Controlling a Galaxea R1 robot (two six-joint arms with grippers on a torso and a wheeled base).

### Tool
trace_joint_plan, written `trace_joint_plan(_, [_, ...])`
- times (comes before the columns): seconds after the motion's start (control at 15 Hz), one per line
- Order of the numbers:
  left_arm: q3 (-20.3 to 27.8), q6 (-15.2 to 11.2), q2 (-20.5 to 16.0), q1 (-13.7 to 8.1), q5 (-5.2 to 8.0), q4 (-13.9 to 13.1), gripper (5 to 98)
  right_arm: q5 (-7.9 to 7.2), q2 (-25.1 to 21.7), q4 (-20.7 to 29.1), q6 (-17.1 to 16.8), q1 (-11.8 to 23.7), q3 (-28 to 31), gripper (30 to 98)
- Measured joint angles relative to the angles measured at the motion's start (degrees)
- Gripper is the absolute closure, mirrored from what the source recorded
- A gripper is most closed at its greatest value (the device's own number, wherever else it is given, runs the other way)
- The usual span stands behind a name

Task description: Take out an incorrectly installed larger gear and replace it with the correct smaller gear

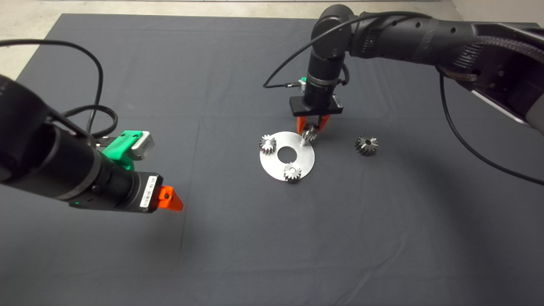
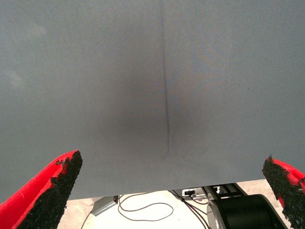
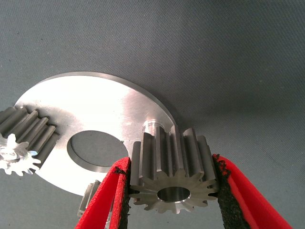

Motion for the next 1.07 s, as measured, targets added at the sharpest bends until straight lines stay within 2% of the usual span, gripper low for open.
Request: trace_joint_plan(1.07, [0.00, 0.00, 0.00, 0.00, -0.11, 0.00, 6.1, -0.09, 0.60, 0.52, 0.47, -0.95, 0.10, 88.7])
